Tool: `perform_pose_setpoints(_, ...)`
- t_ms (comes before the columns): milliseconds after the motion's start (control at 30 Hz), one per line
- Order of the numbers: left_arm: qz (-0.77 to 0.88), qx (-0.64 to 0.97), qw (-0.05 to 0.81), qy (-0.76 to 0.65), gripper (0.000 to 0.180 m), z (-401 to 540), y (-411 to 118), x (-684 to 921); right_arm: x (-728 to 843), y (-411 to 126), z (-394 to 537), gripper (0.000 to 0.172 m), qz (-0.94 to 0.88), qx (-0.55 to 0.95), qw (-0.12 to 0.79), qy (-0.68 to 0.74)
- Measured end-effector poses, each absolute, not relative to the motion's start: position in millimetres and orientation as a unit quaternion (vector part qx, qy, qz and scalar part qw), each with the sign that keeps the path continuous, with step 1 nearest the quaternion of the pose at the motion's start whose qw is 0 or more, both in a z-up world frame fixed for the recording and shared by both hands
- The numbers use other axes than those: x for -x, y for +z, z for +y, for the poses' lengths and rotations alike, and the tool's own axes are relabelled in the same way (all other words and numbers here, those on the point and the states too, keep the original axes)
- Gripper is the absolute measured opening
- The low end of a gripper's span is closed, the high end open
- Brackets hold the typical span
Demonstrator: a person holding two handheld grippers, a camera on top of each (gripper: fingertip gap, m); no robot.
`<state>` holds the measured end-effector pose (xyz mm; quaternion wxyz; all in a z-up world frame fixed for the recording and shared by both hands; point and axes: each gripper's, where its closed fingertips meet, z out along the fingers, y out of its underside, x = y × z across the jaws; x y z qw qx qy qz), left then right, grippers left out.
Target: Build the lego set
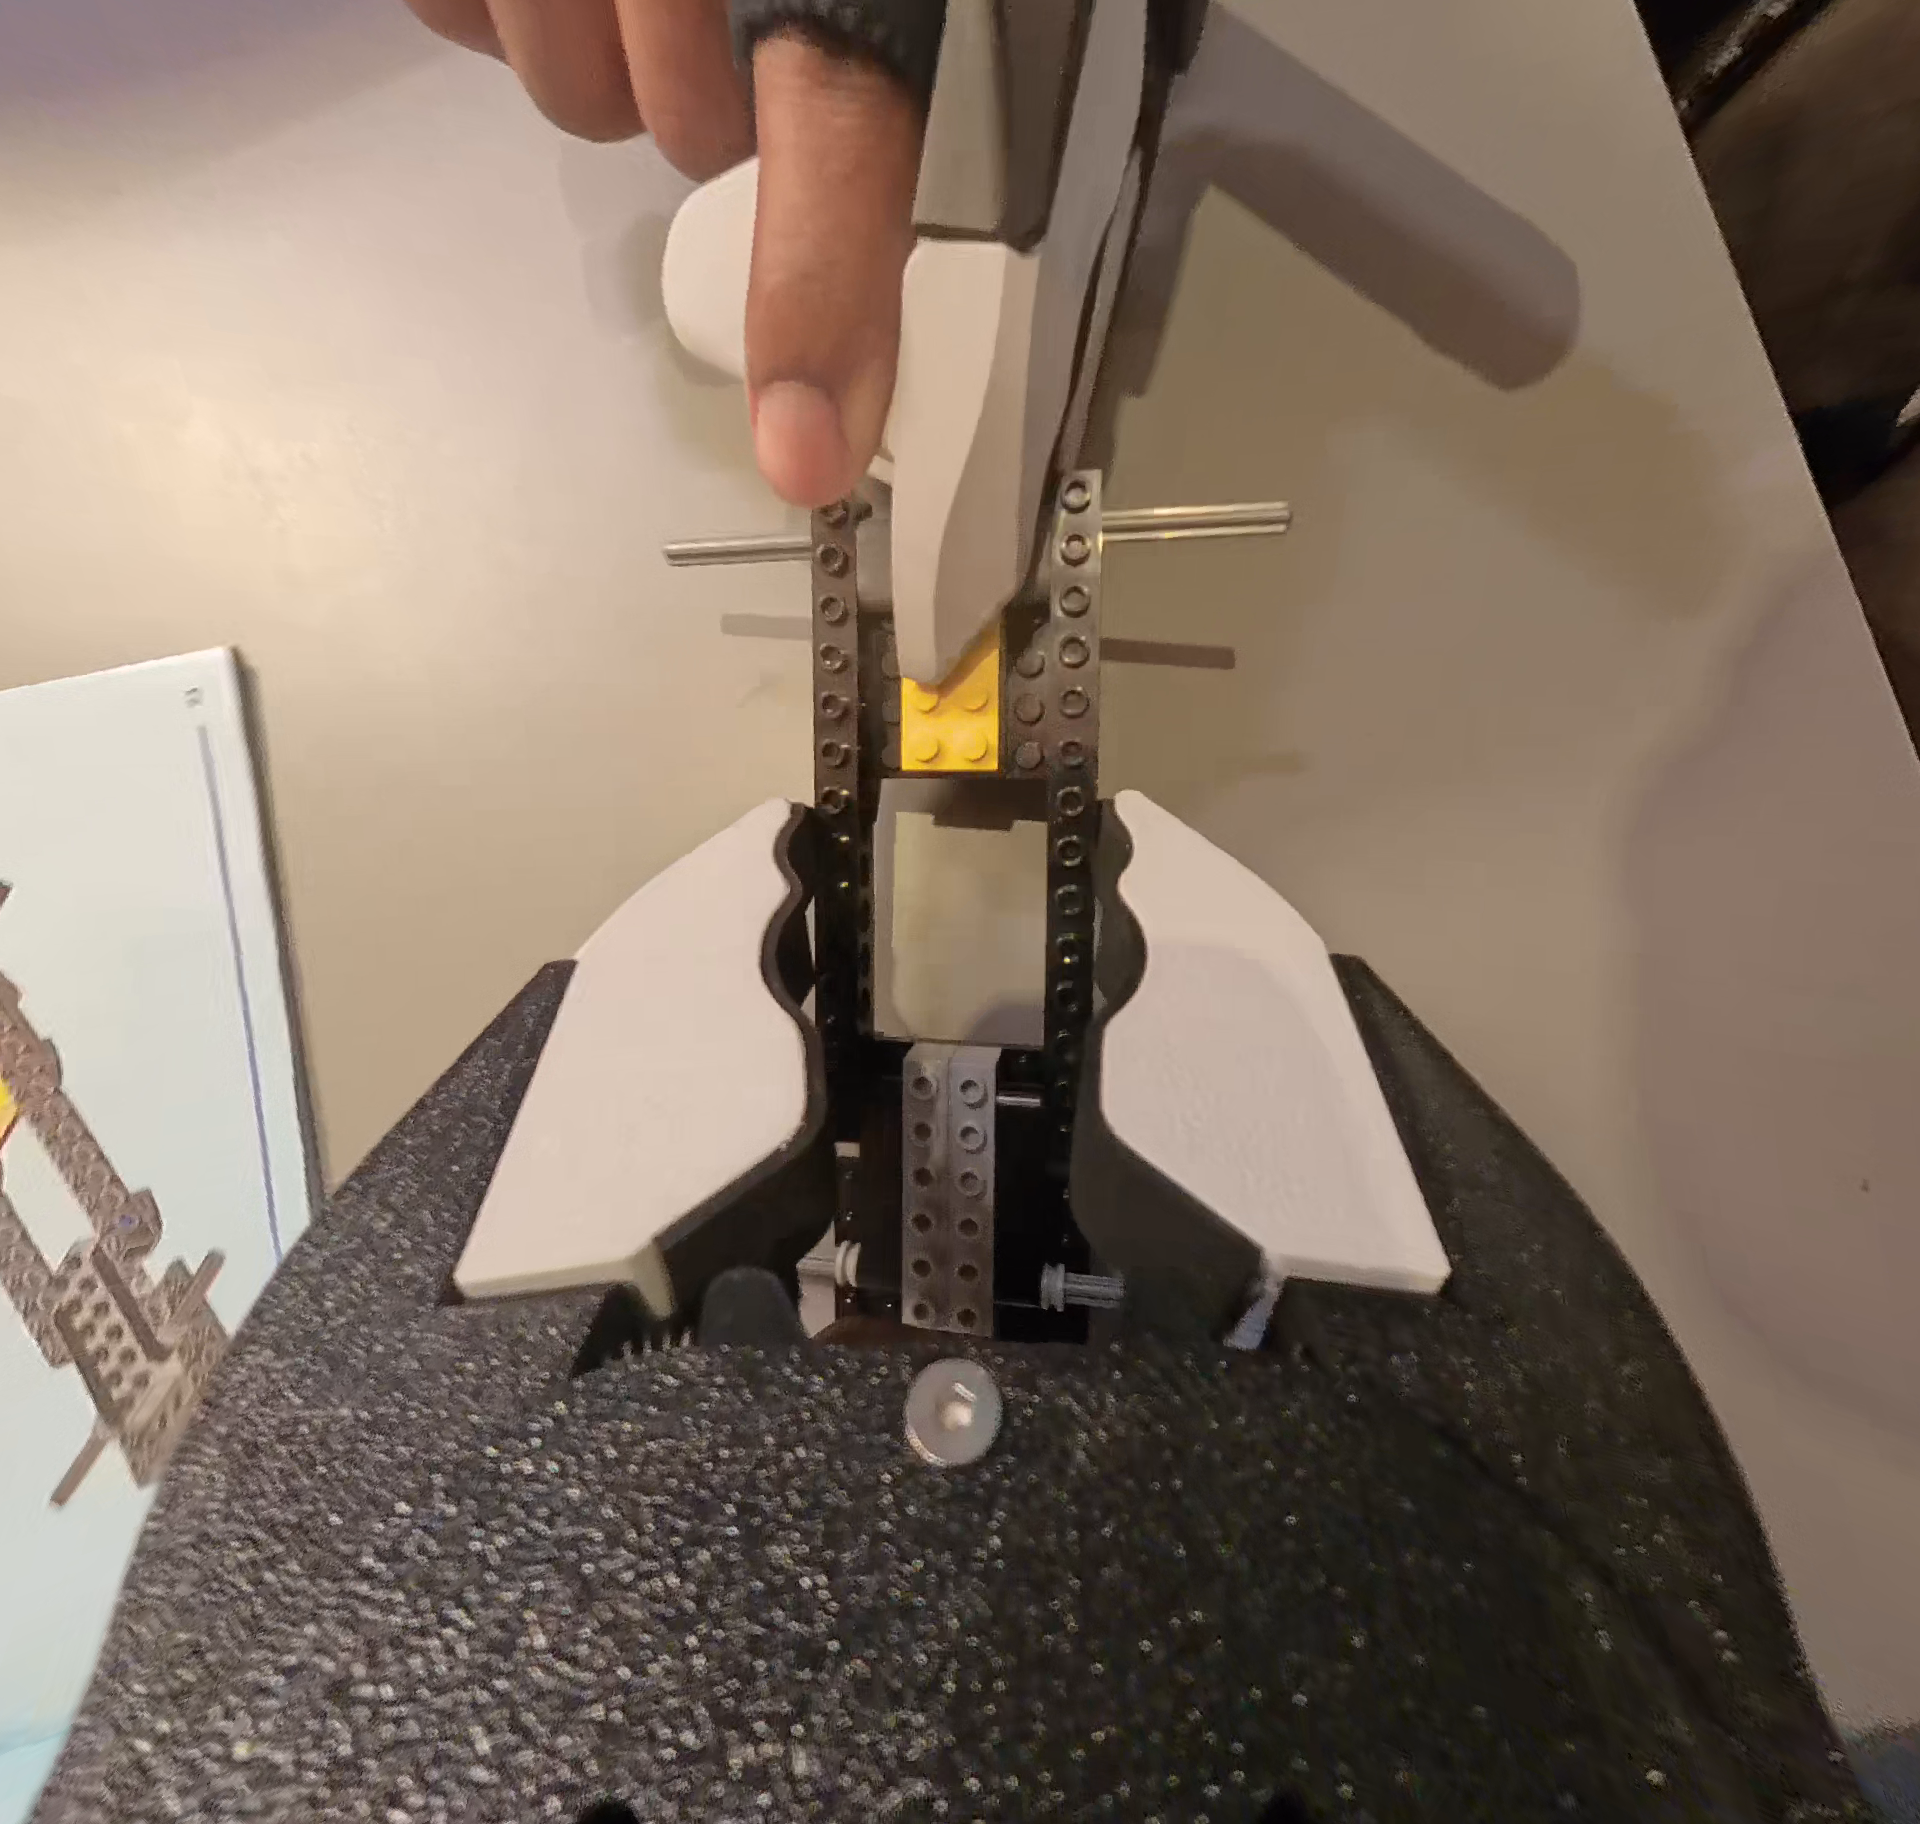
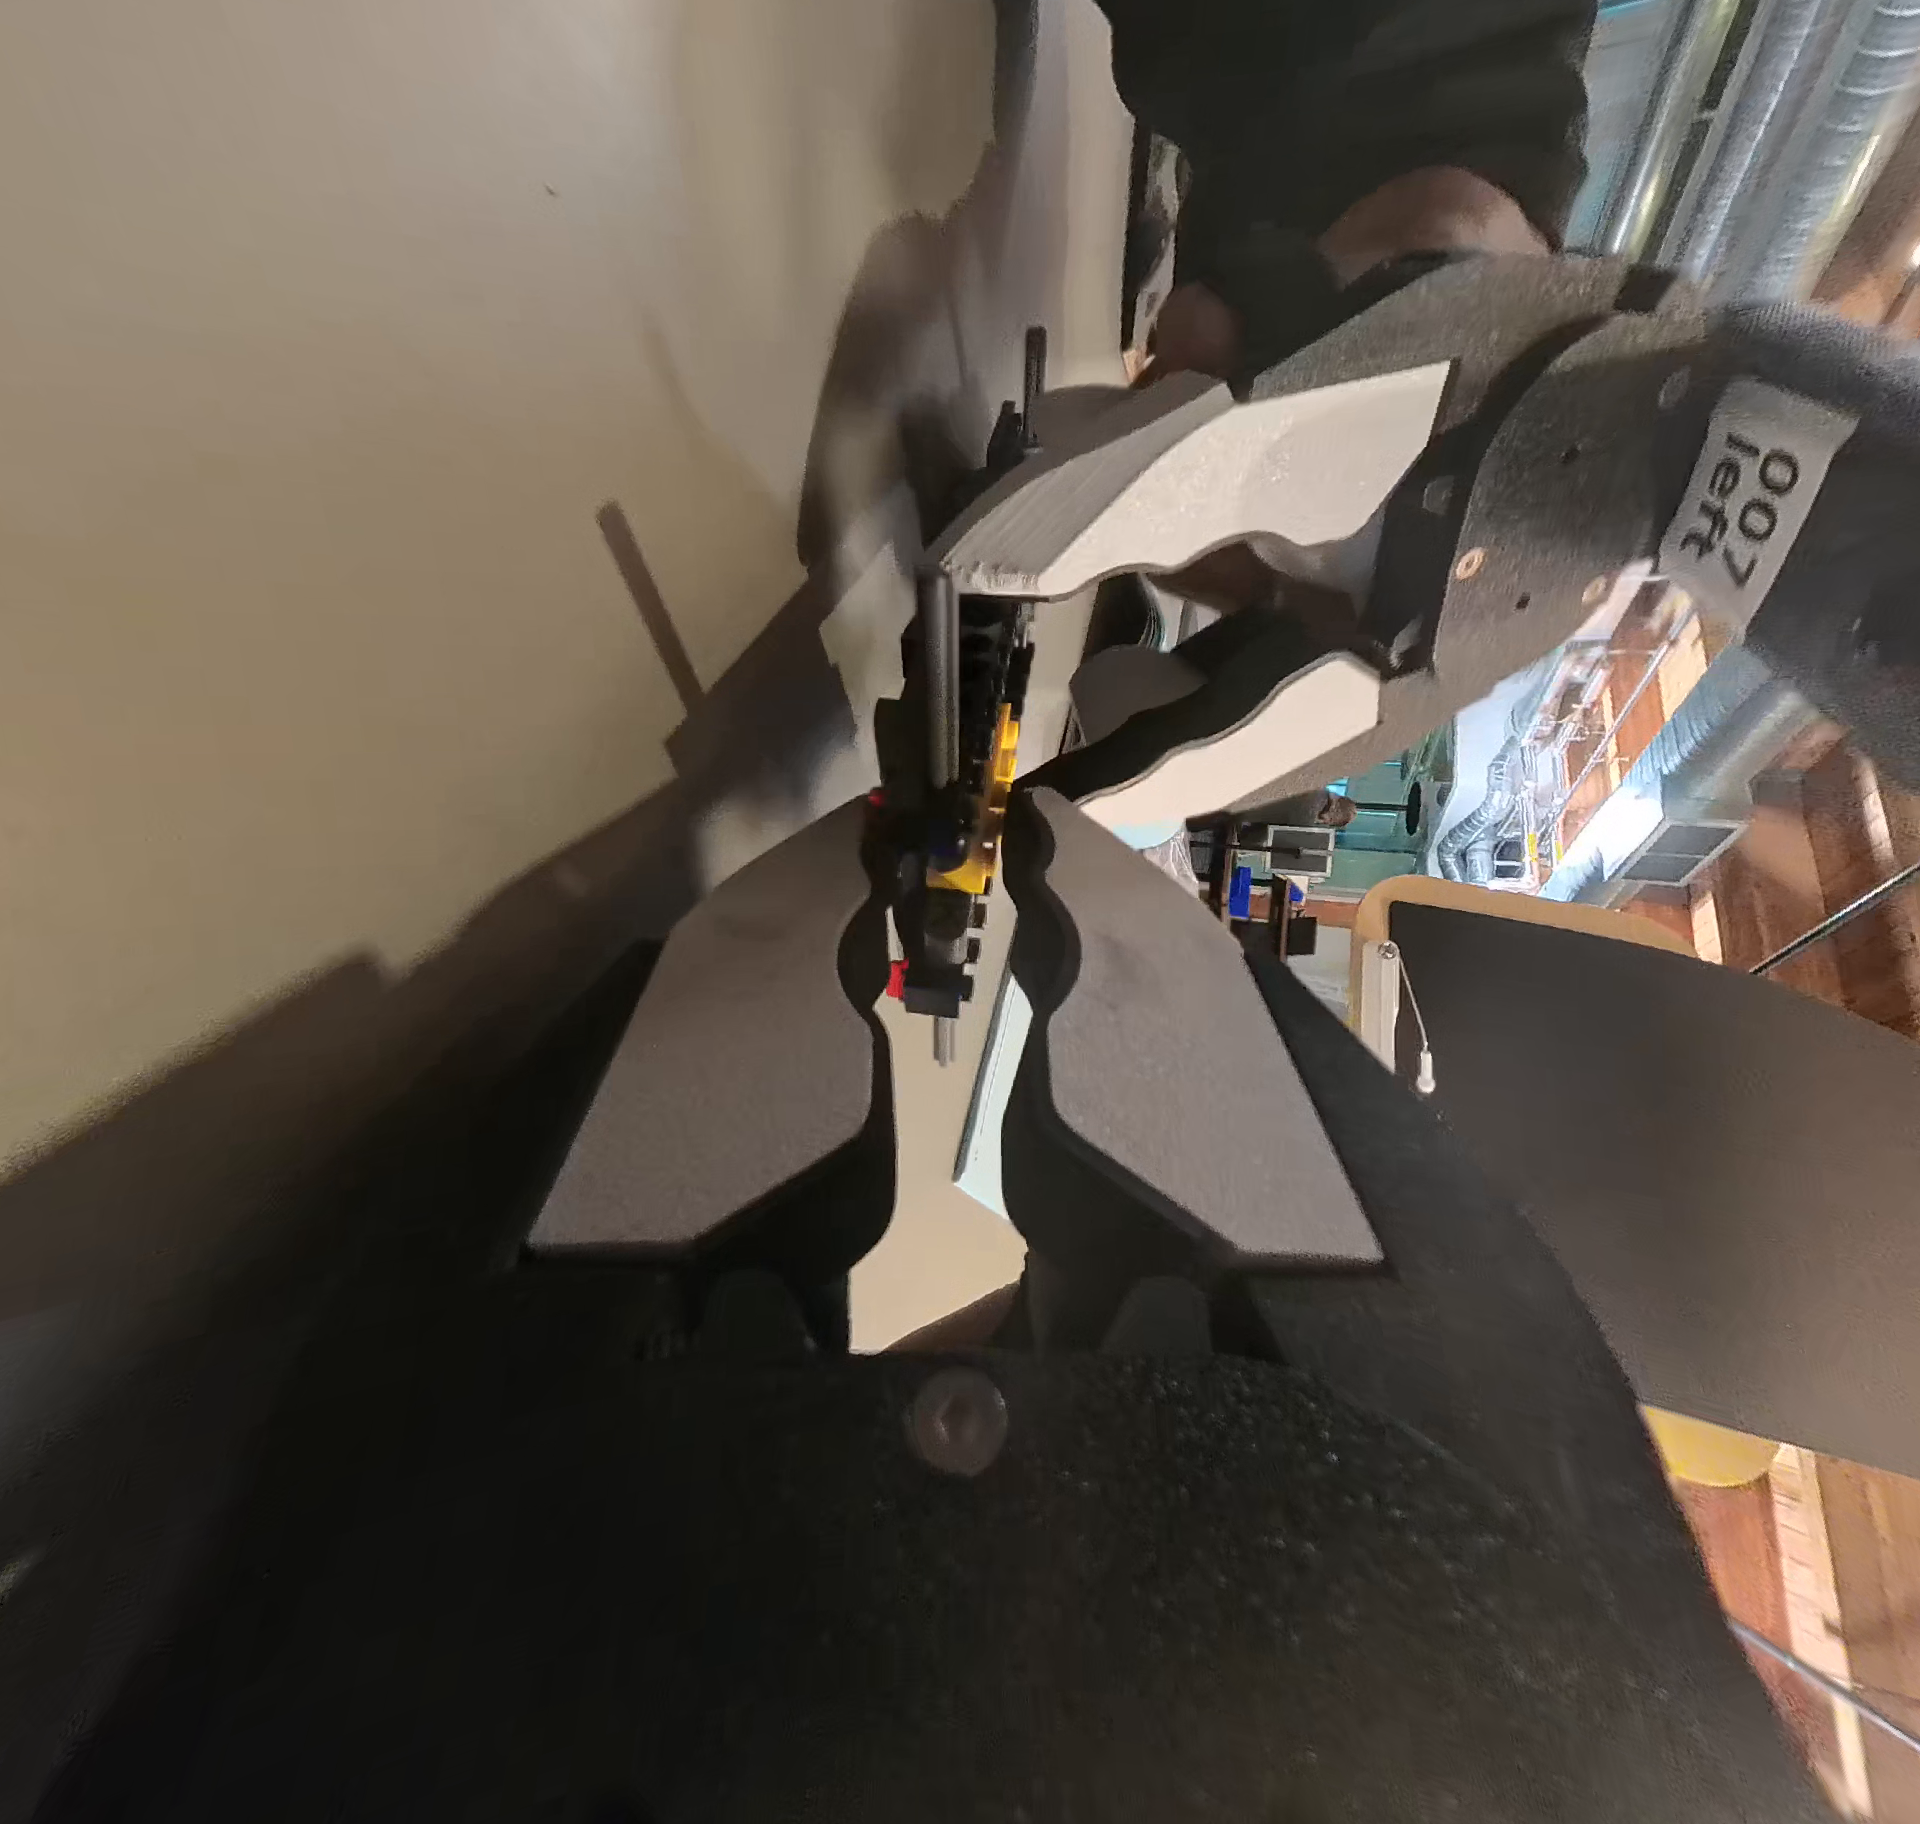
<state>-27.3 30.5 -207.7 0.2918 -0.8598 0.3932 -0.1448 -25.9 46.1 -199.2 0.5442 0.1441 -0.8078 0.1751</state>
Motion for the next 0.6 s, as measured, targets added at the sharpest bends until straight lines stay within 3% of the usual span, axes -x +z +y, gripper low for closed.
perform_pose_setpoints(300,0.259,0.845,0.466,0.037,0.060,23,-172,47,36,-189,58,0.017,-0.811,-0.050,0.541,0.217)
perform_pose_setpoints(467,0.287,0.832,0.439,0.182,0.059,30,-192,45,39,-191,57,0.017,-0.818,-0.028,0.532,0.218)
perform_pose_setpoints(600,0.313,0.807,0.395,0.307,0.044,35,-200,59,38,-191,55,0.018,-0.817,-0.026,0.535,0.214)
